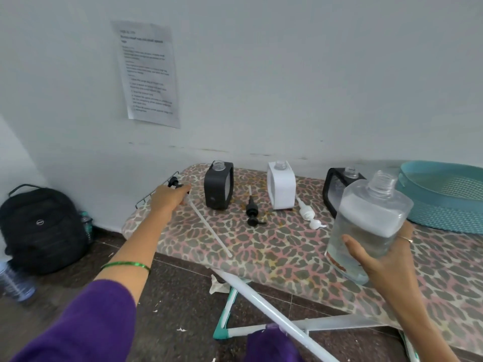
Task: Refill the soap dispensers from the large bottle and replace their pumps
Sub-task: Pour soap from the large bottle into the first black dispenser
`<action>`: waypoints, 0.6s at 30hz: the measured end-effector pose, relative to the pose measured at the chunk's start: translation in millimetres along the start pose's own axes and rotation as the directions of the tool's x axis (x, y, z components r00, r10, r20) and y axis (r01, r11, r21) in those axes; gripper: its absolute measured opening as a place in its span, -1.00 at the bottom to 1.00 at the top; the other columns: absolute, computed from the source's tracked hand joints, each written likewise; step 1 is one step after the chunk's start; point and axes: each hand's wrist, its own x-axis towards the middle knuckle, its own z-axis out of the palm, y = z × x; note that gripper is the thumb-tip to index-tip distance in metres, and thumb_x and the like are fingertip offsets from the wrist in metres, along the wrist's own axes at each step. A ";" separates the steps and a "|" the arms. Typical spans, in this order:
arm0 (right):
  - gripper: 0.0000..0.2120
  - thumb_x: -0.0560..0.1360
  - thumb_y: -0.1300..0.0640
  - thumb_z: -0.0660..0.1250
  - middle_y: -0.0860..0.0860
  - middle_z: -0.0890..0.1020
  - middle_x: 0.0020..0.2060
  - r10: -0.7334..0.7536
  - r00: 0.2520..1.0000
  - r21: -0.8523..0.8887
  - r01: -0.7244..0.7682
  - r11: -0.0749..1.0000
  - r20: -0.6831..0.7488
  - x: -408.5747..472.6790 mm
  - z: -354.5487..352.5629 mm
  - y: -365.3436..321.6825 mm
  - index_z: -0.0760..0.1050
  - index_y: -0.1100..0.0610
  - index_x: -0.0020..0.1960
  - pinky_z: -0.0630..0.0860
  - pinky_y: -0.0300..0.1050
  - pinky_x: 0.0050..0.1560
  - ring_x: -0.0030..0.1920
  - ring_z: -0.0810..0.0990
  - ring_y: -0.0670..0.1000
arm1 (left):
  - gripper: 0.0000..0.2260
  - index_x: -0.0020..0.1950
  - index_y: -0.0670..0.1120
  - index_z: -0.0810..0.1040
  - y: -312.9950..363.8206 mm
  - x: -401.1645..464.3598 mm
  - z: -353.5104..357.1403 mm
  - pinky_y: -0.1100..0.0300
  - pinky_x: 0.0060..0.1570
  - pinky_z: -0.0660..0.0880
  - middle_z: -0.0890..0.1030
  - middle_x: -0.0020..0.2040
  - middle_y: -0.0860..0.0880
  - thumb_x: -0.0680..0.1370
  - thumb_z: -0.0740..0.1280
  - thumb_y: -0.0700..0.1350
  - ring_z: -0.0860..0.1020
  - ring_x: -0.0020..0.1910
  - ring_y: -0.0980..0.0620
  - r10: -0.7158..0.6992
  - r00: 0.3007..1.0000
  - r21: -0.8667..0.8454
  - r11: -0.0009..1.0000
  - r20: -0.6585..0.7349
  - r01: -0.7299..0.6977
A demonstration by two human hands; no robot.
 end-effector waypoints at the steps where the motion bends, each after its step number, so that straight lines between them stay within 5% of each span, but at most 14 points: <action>1: -0.33 0.23 0.01 0.50 -0.10 0.50 0.08 -0.008 1.000 0.001 0.008 1.000 -0.001 -0.1 0.6 -0.4 0.22 -0.12 0.23 0.50 -0.20 0.07 0.13 0.51 -0.04 | -0.65 0.02 -0.27 0.59 -3.9 3.3 2.4 0.10 -0.21 0.50 0.57 -0.30 -0.08 0.50 0.41 0.03 0.54 -0.30 -0.04 0.013 1.000 0.053 0.998 0.007 -0.014; 5: -0.32 0.17 -0.22 0.53 -0.20 0.49 0.07 0.009 1.000 0.047 -0.009 0.999 0.006 1.8 -0.6 -1.4 0.20 -0.29 0.14 0.54 -0.19 0.06 0.17 0.52 0.00 | -0.52 0.24 -0.26 0.48 -14.1 8.4 11.2 0.11 -0.18 0.45 0.53 -0.22 -0.09 0.54 0.34 0.12 0.50 -0.30 -0.02 0.063 0.998 0.311 0.948 0.006 -0.062; 8: -0.22 0.04 -0.47 0.45 -0.14 0.51 0.10 0.025 1.000 0.028 -0.026 0.999 0.014 3.1 -1.8 0.5 0.19 -0.34 0.14 0.56 -0.16 0.09 0.18 0.53 0.00 | -0.50 0.11 -0.23 0.54 -19.3 12.5 15.6 0.04 -0.04 0.55 0.59 -0.16 -0.12 0.50 0.33 0.22 0.59 -0.15 -0.12 0.093 0.996 0.445 0.892 -0.009 -0.080; 15: -0.22 0.07 -0.48 0.45 -0.06 0.48 0.22 -0.006 1.000 0.036 0.005 0.999 0.027 4.8 -2.1 7.9 0.18 -0.35 0.17 0.50 -0.12 0.17 0.21 0.53 0.00 | -0.54 -0.21 -0.13 0.49 -30.5 23.8 25.1 -0.06 0.10 0.51 0.60 -0.19 -0.10 0.42 0.35 0.30 0.59 -0.10 -0.16 0.114 0.991 0.592 0.804 -0.073 -0.049; 18: -0.23 0.07 -0.48 0.45 -0.05 0.49 0.22 -0.011 1.000 0.050 0.010 0.999 0.028 4.6 -1.0 5.5 0.19 -0.37 0.16 0.50 -0.21 0.16 0.20 0.54 -0.03 | -0.54 -0.17 -0.17 0.52 -28.9 20.2 26.0 -0.08 0.15 0.48 0.62 -0.12 -0.13 0.43 0.38 0.26 0.58 -0.05 -0.18 0.105 0.993 0.579 0.814 -0.063 -0.049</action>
